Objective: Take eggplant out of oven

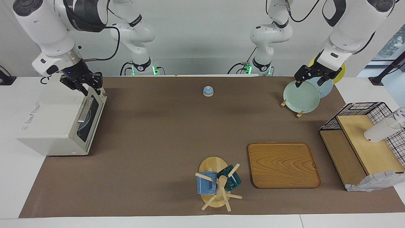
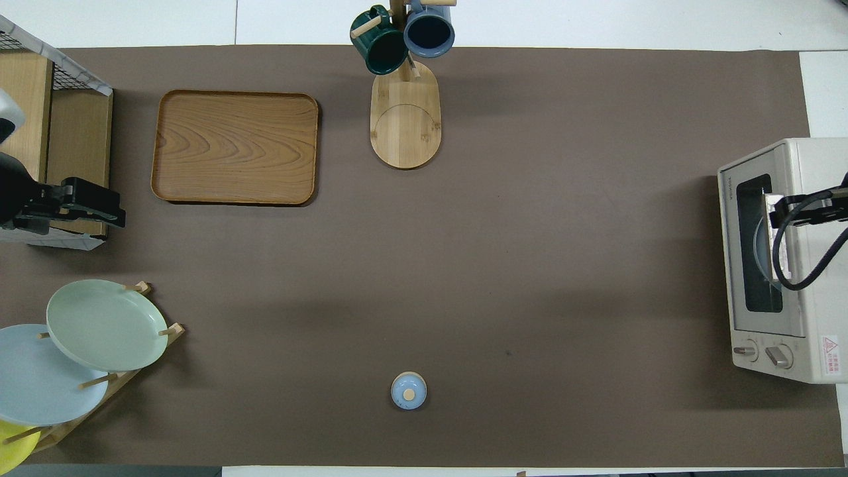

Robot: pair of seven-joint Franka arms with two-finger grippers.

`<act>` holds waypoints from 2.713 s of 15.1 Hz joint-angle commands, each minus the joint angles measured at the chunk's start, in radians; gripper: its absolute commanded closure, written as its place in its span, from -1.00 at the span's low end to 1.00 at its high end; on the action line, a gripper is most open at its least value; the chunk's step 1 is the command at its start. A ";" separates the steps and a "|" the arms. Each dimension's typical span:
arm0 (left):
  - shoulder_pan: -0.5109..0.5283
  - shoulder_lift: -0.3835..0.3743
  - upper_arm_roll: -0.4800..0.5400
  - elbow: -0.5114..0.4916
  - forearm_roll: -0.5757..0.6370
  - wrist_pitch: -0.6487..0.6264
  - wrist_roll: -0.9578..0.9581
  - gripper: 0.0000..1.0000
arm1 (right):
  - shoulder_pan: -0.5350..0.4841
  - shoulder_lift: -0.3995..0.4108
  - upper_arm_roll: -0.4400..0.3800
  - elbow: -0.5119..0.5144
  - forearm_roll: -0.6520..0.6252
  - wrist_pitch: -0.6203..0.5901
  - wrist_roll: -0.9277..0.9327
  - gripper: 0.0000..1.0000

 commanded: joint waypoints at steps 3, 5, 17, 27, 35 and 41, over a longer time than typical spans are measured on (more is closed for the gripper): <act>0.013 -0.006 -0.007 -0.001 0.000 0.000 0.009 -1.00 | -0.012 -0.024 0.009 -0.104 -0.105 0.063 0.070 1.00; 0.013 -0.006 -0.007 -0.001 0.000 0.000 0.009 -1.00 | -0.012 -0.009 0.009 -0.116 -0.138 0.078 0.107 1.00; 0.013 -0.006 -0.007 -0.001 0.000 0.000 0.009 -1.00 | -0.054 -0.002 0.009 -0.236 -0.169 0.198 0.112 1.00; 0.013 -0.006 -0.008 -0.001 0.000 0.000 0.009 -1.00 | -0.043 0.019 0.012 -0.277 -0.169 0.281 0.115 1.00; 0.013 -0.006 -0.007 -0.001 0.000 0.000 0.009 -1.00 | 0.000 0.056 0.013 -0.315 -0.154 0.368 0.175 1.00; 0.013 -0.006 -0.007 -0.001 0.000 0.000 0.009 -1.00 | 0.015 0.107 0.016 -0.369 -0.152 0.517 0.208 1.00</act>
